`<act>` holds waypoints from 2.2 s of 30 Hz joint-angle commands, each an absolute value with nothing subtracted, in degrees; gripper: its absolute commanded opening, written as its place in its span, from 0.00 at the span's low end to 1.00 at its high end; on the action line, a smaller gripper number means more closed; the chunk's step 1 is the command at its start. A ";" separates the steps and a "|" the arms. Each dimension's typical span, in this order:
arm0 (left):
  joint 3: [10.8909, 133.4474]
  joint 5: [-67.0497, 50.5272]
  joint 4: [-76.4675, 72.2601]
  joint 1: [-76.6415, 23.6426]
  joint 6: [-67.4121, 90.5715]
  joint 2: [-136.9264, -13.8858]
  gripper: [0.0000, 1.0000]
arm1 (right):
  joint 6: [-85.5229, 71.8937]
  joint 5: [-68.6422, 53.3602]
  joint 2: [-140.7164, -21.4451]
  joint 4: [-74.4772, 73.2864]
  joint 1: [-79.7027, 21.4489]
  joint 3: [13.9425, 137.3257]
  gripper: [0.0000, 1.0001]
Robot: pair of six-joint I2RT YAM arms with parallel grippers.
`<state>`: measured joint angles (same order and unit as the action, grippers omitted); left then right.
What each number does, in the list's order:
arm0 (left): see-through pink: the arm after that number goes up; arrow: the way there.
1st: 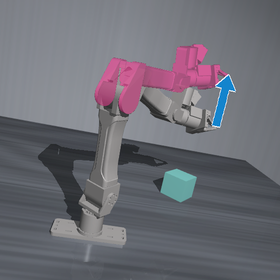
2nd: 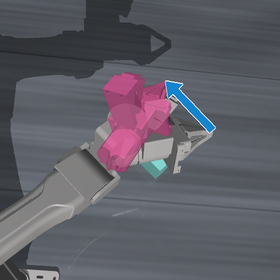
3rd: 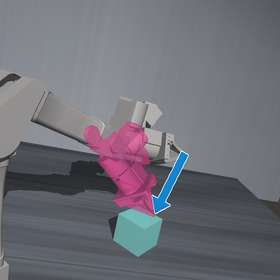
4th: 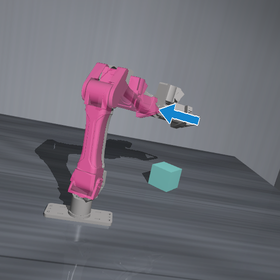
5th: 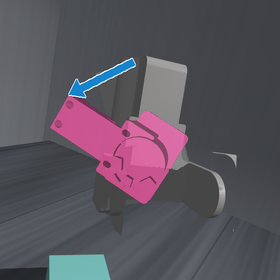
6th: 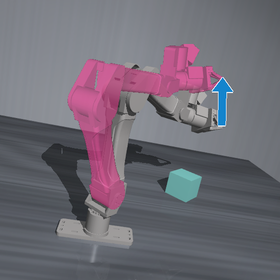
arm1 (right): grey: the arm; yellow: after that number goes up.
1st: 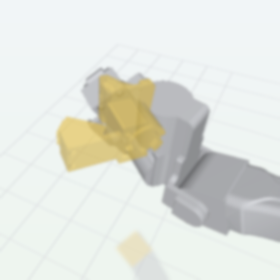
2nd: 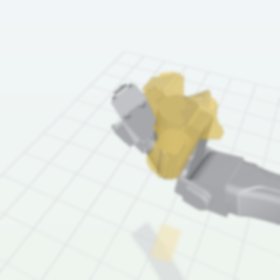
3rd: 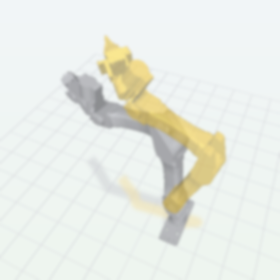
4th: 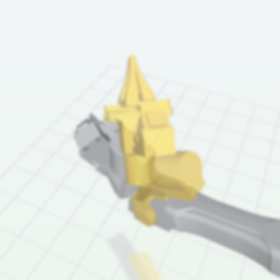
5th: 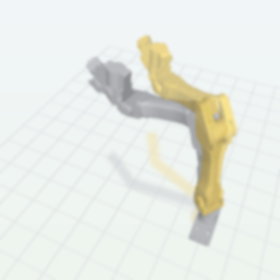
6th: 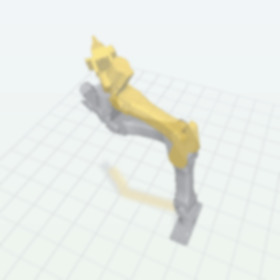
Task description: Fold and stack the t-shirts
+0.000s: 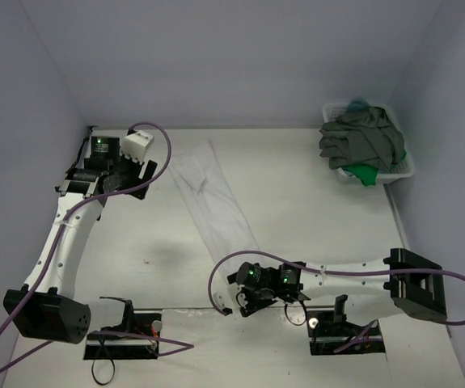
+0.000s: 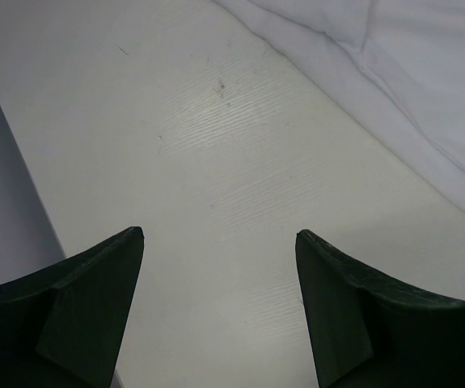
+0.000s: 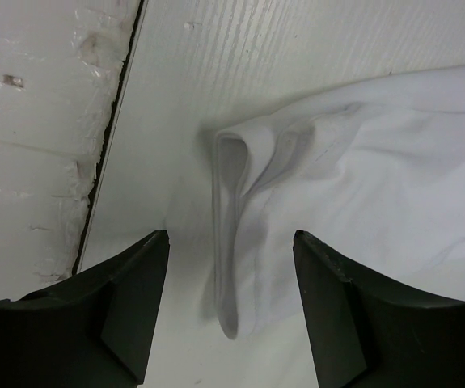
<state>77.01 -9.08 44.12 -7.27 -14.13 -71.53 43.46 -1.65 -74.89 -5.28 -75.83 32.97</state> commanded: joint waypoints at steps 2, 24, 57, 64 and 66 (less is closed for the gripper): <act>77.70 -8.96 40.96 -6.86 -14.33 -70.14 0.70 | 42.71 -0.18 -75.14 -2.55 -76.20 33.14 0.59; 77.78 -9.23 41.13 -6.86 -14.59 -72.51 0.70 | 46.67 -2.37 -82.44 2.81 -73.30 31.99 0.52; 76.55 -9.49 42.63 -6.24 -15.56 -69.08 0.70 | 44.47 -8.79 -67.41 -24.96 -73.13 49.83 0.02; 76.47 -9.49 43.07 -6.24 -15.56 -68.03 0.70 | 46.23 -9.58 -68.72 -25.22 -73.39 49.31 0.04; 75.94 -9.41 43.07 -6.15 -15.64 -67.77 0.70 | 47.54 -9.67 -69.87 -25.14 -73.21 49.83 0.05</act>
<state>74.30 -9.10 43.83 -6.61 -15.05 -69.82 45.74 -8.60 -68.66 -24.51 -73.19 47.92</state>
